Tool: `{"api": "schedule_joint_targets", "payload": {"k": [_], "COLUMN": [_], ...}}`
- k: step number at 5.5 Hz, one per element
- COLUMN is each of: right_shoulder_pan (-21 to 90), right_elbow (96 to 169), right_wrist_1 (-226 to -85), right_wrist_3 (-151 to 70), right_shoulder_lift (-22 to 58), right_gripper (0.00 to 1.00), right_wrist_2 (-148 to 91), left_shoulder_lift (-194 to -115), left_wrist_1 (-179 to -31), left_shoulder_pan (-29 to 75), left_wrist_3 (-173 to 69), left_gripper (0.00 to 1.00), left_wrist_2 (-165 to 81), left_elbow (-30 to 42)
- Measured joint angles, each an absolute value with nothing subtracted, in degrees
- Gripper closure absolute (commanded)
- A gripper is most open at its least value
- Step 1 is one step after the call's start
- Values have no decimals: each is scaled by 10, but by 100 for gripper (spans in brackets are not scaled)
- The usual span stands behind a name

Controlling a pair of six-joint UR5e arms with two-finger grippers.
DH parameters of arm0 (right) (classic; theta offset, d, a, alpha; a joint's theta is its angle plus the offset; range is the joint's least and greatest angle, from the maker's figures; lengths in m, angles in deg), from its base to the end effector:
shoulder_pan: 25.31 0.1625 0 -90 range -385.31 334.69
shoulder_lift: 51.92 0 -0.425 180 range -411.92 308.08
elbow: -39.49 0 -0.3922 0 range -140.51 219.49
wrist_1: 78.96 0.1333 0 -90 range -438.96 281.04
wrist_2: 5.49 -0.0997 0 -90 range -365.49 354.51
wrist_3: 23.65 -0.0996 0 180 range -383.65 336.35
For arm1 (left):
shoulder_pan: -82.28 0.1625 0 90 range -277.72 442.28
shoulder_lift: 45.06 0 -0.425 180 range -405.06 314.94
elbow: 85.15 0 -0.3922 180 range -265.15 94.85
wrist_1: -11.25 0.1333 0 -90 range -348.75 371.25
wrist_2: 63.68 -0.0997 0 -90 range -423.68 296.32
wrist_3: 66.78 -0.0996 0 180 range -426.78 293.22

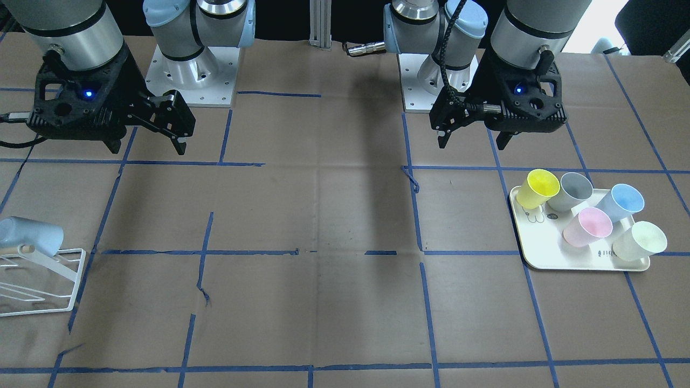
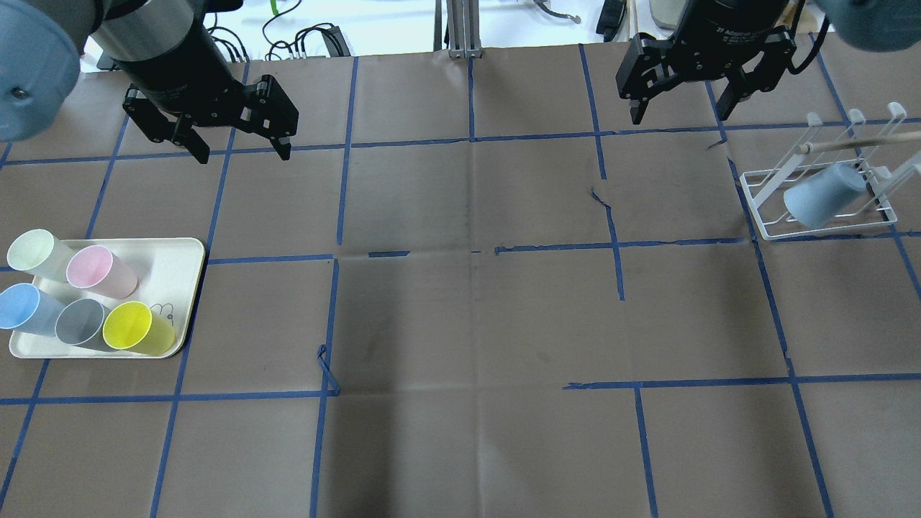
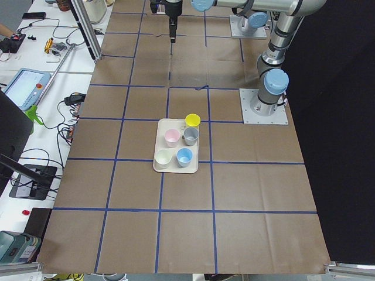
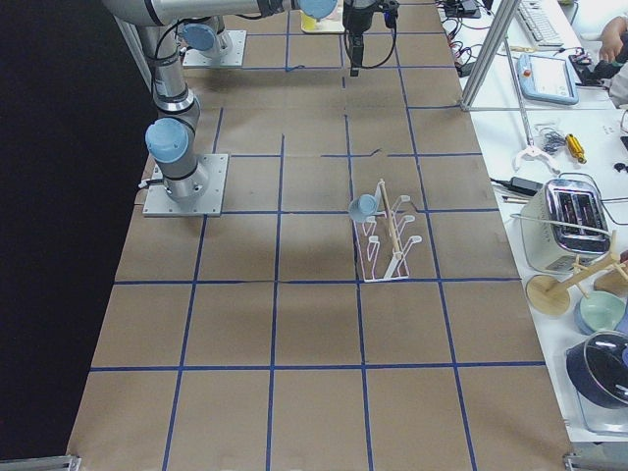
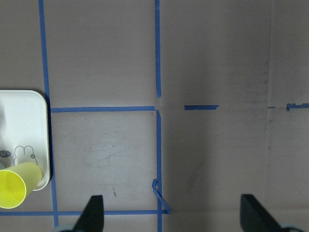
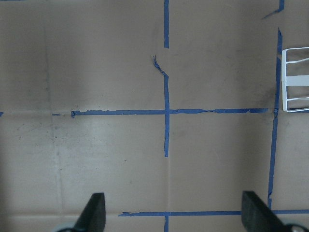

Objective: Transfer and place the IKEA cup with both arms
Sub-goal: 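Move the right gripper toward the light blue cup on the wire rack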

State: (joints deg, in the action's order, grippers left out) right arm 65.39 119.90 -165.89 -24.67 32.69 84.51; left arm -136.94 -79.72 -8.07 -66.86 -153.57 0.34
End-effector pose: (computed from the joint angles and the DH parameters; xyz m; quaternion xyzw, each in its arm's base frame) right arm 0.1398 -0.5310 0.5167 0.0028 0.9999 -0.0099 0.0001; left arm -0.1366 -0.5074 0.5086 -0.0038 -0.9999 0.0145 0.0010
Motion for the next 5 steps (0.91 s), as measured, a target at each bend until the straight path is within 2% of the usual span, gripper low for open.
{"api": "schedule_joint_targets", "payload": {"k": [5], "right_shoulder_pan": [643], "right_elbow": [1201], "right_wrist_1": [-1661], "right_wrist_3": [-241], "right_shoulder_lift": [324], "right_gripper": [0], "right_wrist_2": [847], "left_shoulder_lift": [-1368], "left_wrist_1": [-797], "left_shoulder_pan": [-80], "left_wrist_3": [-673], "left_gripper": [1], "left_wrist_2": [-1538], "left_elbow": [4]}}
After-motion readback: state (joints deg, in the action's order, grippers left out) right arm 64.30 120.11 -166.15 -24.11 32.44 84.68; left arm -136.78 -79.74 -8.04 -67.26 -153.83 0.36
